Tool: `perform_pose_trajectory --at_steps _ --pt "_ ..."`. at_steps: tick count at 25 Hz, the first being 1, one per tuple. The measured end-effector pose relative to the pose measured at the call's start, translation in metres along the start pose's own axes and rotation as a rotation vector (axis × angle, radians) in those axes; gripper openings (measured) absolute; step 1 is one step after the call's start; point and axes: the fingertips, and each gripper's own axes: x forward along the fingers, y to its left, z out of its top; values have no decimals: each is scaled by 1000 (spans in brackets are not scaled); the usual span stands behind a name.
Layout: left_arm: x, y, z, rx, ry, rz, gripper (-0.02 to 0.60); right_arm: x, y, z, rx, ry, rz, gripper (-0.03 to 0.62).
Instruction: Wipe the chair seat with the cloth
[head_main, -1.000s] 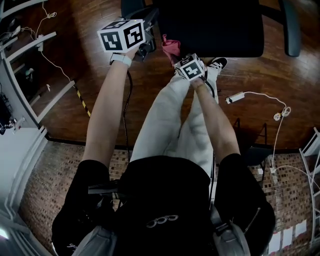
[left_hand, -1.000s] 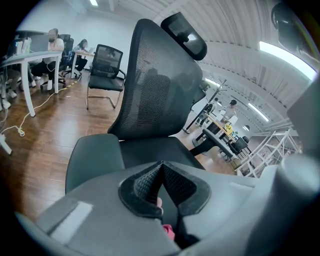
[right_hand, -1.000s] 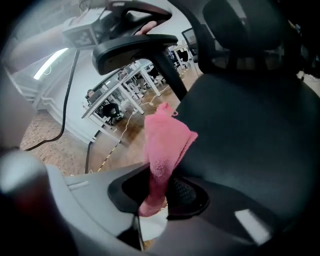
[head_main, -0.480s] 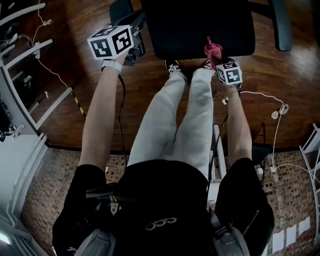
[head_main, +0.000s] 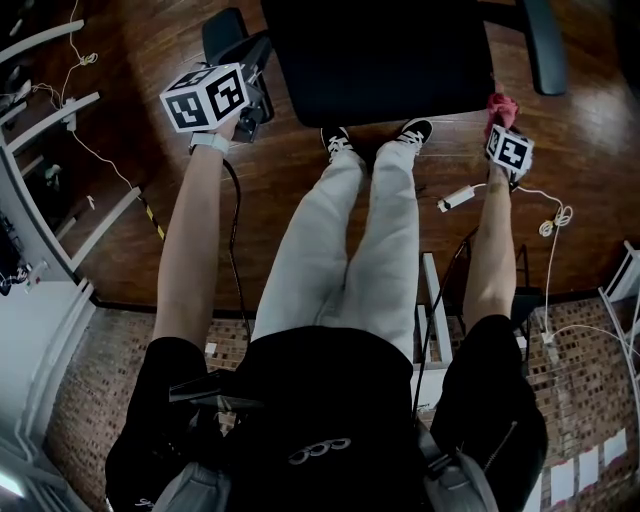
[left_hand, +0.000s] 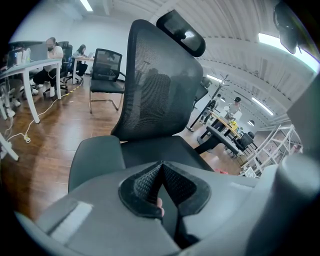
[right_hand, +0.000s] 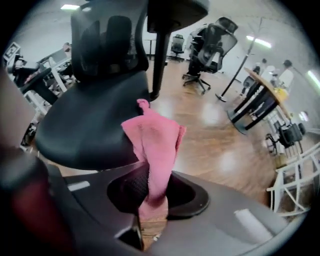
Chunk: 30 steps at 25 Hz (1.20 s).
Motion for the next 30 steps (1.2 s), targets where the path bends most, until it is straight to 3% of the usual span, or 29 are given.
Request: perform_pose_trajectory --at_steps 2,5,14,17,25,30 --pt "0 0 0 0 -2 1 -6 -3 -13 1 43 -3 -53 77" --pt "1 0 -2 -5 -1 0 -6 2 9 -1 -8 -6 -11 77" --pt "2 2 -3 1 -6 2 -6 -2 184 -21 -244 28 175 75" --pt "3 -1 1 13 -17 3 -6 -12 245 -31 -278 28 272 75" --pt "2 -3 0 14 -33 -17 -6 -56 422 -43 -488 -9 578 75" --pt "0 -4 4 33 -53 -24 -6 -86 489 -31 -524 -64 762 75"
